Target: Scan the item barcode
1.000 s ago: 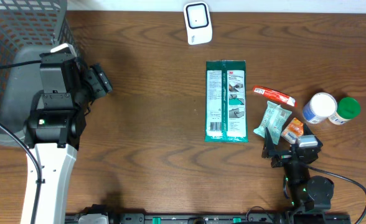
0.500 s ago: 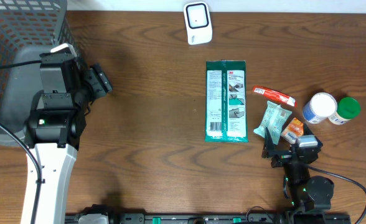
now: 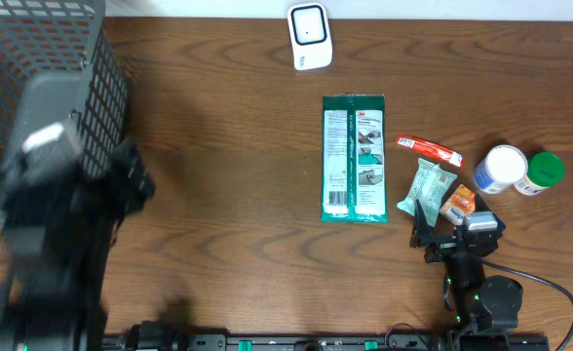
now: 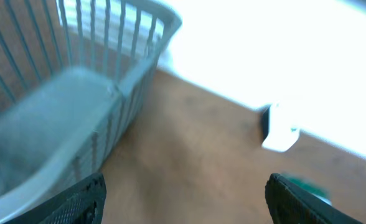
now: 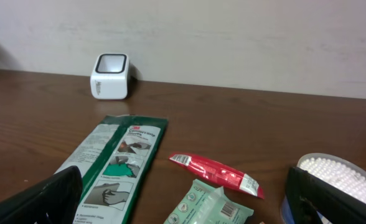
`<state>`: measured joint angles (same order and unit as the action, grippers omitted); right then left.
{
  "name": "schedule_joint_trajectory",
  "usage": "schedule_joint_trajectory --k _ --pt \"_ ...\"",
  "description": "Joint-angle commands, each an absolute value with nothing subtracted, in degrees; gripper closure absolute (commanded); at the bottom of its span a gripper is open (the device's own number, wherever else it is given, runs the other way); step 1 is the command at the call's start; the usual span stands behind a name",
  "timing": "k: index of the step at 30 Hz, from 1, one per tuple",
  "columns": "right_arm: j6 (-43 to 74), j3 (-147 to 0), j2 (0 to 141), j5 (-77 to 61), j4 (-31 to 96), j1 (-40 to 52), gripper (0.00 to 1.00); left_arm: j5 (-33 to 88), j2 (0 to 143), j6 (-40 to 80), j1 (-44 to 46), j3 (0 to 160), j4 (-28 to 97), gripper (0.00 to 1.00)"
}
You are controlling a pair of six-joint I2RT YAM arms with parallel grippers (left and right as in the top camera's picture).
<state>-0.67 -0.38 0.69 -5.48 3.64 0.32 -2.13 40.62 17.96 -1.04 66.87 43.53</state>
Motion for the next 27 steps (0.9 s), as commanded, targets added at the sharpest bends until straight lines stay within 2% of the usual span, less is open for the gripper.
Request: schedule_joint_trajectory --k 1,9,18,24,27 --pt "-1.34 -0.32 0.32 -4.97 3.90 0.03 0.01 -3.11 34.76 17.41 -1.32 67.46 45.01 0.17" --pt "-1.37 -0.32 0.32 -4.97 3.90 0.03 0.01 -3.11 20.60 17.41 -1.32 63.16 53.08 0.18" --pt "-1.37 -0.32 0.38 -4.97 3.90 0.03 0.01 -3.09 3.16 17.43 -1.32 48.01 50.98 0.17" --pt "-1.37 -0.32 0.38 -4.97 3.90 0.03 0.01 -3.07 0.40 17.45 -1.32 39.16 40.34 0.18" --pt "-1.34 -0.32 0.38 -4.99 3.90 0.03 0.01 -3.05 0.12 17.45 -1.32 31.97 19.64 0.17"
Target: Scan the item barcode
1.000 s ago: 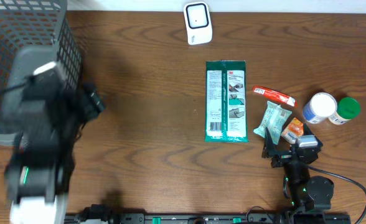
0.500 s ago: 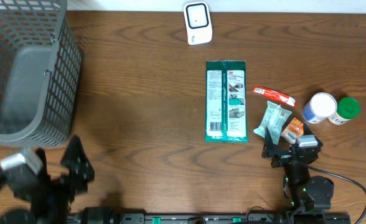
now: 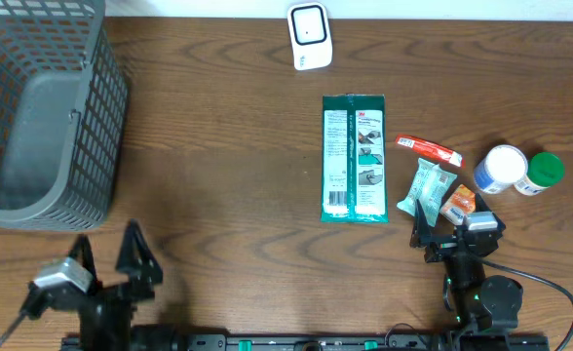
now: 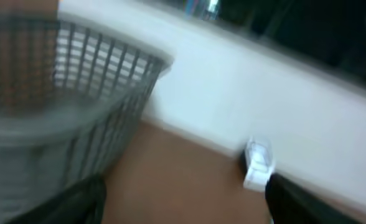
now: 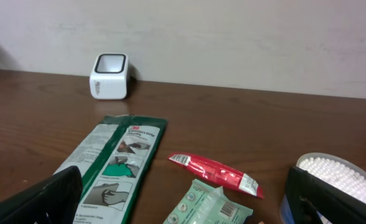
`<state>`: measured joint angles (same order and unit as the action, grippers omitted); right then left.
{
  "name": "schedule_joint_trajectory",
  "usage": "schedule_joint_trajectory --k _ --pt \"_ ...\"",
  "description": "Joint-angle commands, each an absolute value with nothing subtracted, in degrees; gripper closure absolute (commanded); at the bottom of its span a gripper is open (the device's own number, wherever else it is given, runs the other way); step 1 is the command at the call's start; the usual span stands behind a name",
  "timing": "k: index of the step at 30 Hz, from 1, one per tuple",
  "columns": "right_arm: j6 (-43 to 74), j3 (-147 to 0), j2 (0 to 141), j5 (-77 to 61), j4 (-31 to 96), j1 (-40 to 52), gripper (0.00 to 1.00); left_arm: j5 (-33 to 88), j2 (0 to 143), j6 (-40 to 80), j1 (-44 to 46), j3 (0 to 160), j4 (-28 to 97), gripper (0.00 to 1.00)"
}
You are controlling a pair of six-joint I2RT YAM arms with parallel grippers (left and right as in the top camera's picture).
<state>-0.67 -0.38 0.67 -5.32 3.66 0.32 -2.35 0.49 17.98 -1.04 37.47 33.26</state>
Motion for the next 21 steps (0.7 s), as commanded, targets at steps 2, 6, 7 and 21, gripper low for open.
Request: schedule_joint_trajectory --k 2,6,7,21 --pt "-1.34 -0.32 0.38 -4.97 3.90 0.03 0.01 -3.03 0.12 17.89 -1.32 26.85 5.78 0.18" --pt "-1.37 -0.32 0.38 -4.97 3.90 0.03 0.01 -3.01 0.12 19.86 -1.32 17.15 -14.44 0.17" --pt "-1.37 -0.32 0.38 -4.99 3.90 0.03 0.01 -3.03 0.12 20.25 -1.32 15.31 -17.17 0.18" --pt "-1.34 -0.32 0.38 -4.97 3.90 0.03 0.01 -2.17 0.12 23.22 -1.32 0.14 -18.55 0.17"
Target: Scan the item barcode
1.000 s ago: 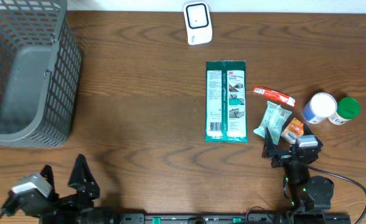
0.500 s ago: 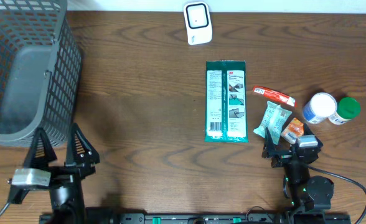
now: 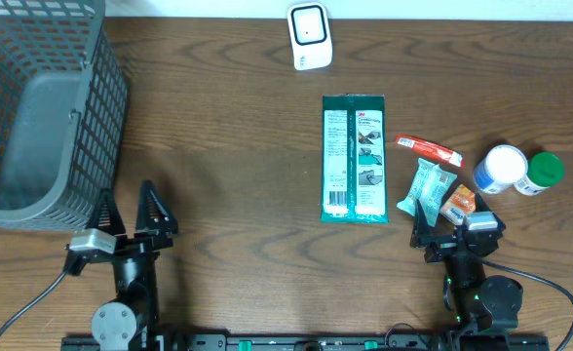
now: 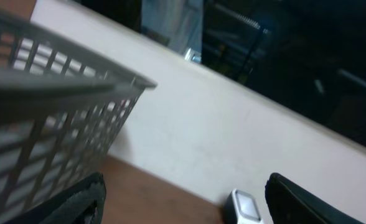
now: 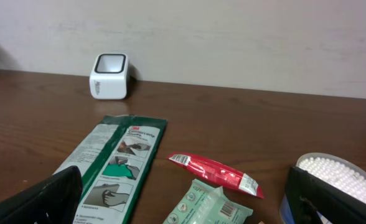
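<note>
The white barcode scanner (image 3: pixel 309 36) stands at the table's far edge and also shows in both wrist views (image 4: pixel 248 208) (image 5: pixel 111 76). A long green pack (image 3: pixel 355 158) lies mid-table. To its right are a red sachet (image 3: pixel 427 149), a pale green pack (image 3: pixel 430 187) and a small orange packet (image 3: pixel 458 204). My right gripper (image 3: pixel 447 219) sits just in front of those, open and empty (image 5: pixel 183 208). At the front left my left gripper (image 3: pixel 129 207) is open and empty, far from the items (image 4: pixel 183 205).
A grey mesh basket (image 3: pixel 38 107) fills the far left, close to my left gripper (image 4: pixel 46 124). A white tub of cotton buds (image 3: pixel 501 168) and a green-capped bottle (image 3: pixel 542 172) stand at the right. A pale wall runs behind the table's far edge.
My left arm has moved a little forward and to the right from the table's front-left edge. Its camera now looks higher, at the wall and basket rim. The right arm and the items are unchanged.
First my left arm was a blur over the basket's near side, gripper open. Then it was down at the table's front-left edge. Now it rests just in front of the basket. My right gripper stayed open by the small packs, and no item has moved.
</note>
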`<state>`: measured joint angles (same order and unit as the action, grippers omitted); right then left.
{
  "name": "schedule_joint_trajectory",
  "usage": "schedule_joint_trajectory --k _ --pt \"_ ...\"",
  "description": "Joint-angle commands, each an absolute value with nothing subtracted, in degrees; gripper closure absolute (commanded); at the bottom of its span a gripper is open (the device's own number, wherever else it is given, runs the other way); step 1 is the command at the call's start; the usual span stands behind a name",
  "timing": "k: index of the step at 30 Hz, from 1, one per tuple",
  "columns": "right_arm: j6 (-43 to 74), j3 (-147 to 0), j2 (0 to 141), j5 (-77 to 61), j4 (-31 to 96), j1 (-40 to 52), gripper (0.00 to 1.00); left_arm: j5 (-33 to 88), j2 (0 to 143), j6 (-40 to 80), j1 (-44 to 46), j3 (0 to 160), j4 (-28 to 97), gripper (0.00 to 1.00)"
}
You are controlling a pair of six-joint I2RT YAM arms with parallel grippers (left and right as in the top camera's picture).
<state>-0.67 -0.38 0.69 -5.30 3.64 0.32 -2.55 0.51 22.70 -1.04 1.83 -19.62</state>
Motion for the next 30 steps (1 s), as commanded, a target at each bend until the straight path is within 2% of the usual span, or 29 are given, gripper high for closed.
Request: schedule_joint_trajectory --k 1,4,8,16,30 --pt "-1.34 -0.32 0.38 -4.97 3.90 0.03 0.01 -1.98 0.12 23.22 -1.32 0.23 -15.29 0.17" --pt "-1.34 -0.32 0.38 -4.97 3.90 0.03 0.01 -1.96 0.12 23.22 -1.32 0.23 -3.25 0.17" --pt "-1.34 -0.32 0.38 -4.97 3.90 0.03 0.01 -1.19 0.12 20.10 -1.32 0.23 2.46 0.17" --pt "-1.37 -0.32 0.38 -4.97 3.90 0.03 0.01 4.97 0.12 2.98 -1.32 0.23 3.62 0.17" --pt "-1.34 -0.32 0.38 -4.97 3.90 0.03 0.01 5.54 0.23 0.01 -1.32 0.23 3.62 0.17"
